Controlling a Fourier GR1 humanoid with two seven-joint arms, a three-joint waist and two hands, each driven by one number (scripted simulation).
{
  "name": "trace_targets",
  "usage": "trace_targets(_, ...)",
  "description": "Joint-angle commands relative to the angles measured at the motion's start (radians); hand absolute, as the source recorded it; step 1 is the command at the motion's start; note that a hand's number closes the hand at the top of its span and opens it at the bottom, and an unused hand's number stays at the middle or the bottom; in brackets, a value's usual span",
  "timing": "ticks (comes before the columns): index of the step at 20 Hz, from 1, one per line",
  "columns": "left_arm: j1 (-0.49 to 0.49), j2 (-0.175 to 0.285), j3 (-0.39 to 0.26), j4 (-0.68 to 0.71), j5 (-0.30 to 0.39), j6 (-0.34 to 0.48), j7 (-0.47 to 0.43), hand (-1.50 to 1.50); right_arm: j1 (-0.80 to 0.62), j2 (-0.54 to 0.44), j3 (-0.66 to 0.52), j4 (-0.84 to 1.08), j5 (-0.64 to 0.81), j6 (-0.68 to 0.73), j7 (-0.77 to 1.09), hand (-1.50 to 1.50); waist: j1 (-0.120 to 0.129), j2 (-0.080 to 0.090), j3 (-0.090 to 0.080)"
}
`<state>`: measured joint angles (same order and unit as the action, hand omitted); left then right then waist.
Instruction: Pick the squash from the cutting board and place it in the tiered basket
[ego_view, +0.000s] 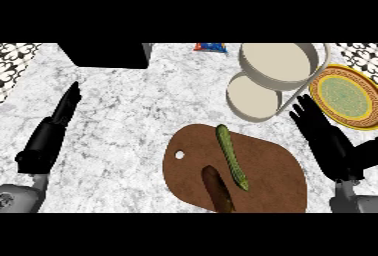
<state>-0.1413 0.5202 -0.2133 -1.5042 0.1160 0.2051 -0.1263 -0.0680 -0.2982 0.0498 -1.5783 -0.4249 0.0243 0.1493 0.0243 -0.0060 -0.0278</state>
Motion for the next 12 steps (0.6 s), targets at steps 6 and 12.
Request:
trace_targets(6,0.183,-0.155,-0.001,0.113,0.064,0.101,0.095,0.0,-0.208,-0.122,-0.092,-0.098,0.264,-0.137,-0.196,1.5,0.003,0.004,0.025)
trace_targets(12,0.21,-0.235,-0.042,0.119,0.049,0.149,0.115,0.0,0.012,0.135,-0.207,-0.017,0.32,-0.552,-0.241,-1.5,-0.038,0.004,0.029)
